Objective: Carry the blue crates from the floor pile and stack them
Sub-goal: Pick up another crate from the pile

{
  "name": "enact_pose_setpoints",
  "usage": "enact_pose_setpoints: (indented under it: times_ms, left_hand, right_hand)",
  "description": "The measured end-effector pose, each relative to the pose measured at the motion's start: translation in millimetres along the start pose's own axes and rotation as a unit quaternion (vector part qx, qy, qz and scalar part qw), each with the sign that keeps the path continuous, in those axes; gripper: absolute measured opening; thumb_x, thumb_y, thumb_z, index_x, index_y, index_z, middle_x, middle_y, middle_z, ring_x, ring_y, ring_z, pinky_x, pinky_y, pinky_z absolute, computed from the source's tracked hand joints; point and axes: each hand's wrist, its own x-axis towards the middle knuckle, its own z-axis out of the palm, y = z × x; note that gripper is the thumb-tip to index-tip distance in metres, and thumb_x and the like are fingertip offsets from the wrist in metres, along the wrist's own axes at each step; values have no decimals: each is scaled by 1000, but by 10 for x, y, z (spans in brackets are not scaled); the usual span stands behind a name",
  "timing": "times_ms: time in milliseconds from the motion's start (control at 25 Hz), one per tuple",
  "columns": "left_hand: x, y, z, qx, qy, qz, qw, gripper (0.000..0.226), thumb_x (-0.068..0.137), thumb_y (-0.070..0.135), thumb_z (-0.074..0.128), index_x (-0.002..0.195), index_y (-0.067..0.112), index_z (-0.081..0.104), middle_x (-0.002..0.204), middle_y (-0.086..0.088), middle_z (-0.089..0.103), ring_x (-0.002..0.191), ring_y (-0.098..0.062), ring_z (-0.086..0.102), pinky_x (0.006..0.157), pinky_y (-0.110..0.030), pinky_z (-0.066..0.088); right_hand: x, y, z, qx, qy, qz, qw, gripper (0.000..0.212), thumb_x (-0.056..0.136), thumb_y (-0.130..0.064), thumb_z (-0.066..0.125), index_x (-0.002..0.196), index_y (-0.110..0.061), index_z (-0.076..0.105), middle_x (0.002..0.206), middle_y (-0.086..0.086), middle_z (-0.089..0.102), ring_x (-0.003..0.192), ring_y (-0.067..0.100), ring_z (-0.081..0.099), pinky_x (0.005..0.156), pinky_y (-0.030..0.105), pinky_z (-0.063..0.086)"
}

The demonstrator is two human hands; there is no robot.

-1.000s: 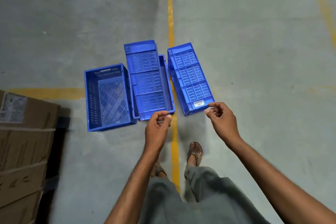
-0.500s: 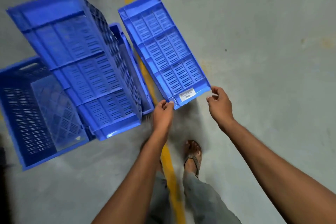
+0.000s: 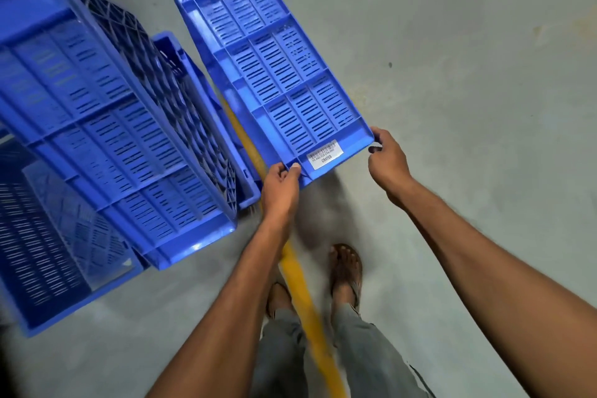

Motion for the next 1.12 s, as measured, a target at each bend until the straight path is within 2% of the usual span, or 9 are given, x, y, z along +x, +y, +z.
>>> enact_pose_setpoints:
  times_ms: [120,280,480,640,720,800,920,1000,1120]
  left_hand:
    - [-293,490,-108,-36,-7,53,998,35,102,39,56,74,19,52,68,4,52,66,-15,47,67,-32,37]
    - [-677,1236,-254,-57,-100,117,986,45,94,59,58,80,17,64,79,3,65,71,-15,56,72,-32,43]
    - [-892,2097,-229,1,-122,175,977,32,88,27,78,105,3,67,83,2,67,67,-5,61,61,-17,49]
    - [-835,2303,-63,-9,-138,93,986,16,90,20,77,91,13,63,69,-1,57,62,-11,53,68,-27,54]
    - [-711,2194,22,-27,-136,45,989,15,90,17,76,94,8,66,82,-7,67,75,-18,64,83,-37,59]
    - [-628,2097,87,-55,-136,15,989,14,92,14,74,99,5,67,87,-6,76,75,-13,73,85,-35,62]
    - [-603,2067,154,-93,-125,-2,988,15,92,13,74,102,4,67,85,-5,75,74,-14,73,86,-35,62]
    - [-597,2147,217,-113,-123,-16,986,17,91,11,74,104,3,67,87,-4,73,74,-13,71,78,-32,63]
    - [-492,2238,296,-139,-131,-48,980,23,89,8,76,109,0,67,90,-5,73,83,-15,72,56,-28,62]
  right_hand:
    - [-182,-228,-348,59,8,12,998,71,82,13,30,134,-25,60,130,-7,62,110,11,57,84,31,49]
    - [-399,-522,-848,138,24,10,990,71,78,18,27,123,-18,68,109,-3,69,66,8,49,54,26,37]
    - [-563,-981,-1395,180,63,-32,981,67,80,18,28,117,-17,70,95,-13,65,64,0,49,49,18,38]
    - [-577,-1242,-1653,192,74,-68,976,56,85,19,38,114,-23,63,109,-11,61,79,-6,58,58,15,45]
    - [-516,-1164,-1645,190,39,-73,978,57,85,16,43,126,-17,65,114,-6,67,89,0,64,66,18,52]
    - [-502,-1000,-1585,131,23,-82,988,69,85,10,47,141,-27,58,124,-10,66,107,8,64,85,28,56]
    - [-667,-777,-1403,-31,81,-132,987,66,81,5,49,141,-23,58,146,-6,51,131,15,47,107,22,35]
    - [-924,-630,-1186,-47,98,-160,981,58,79,5,52,130,-20,65,134,-2,57,123,17,49,107,24,38]
    - [-1244,-562,-875,40,32,-110,993,49,82,2,56,124,-20,69,117,-5,68,109,11,63,100,37,50]
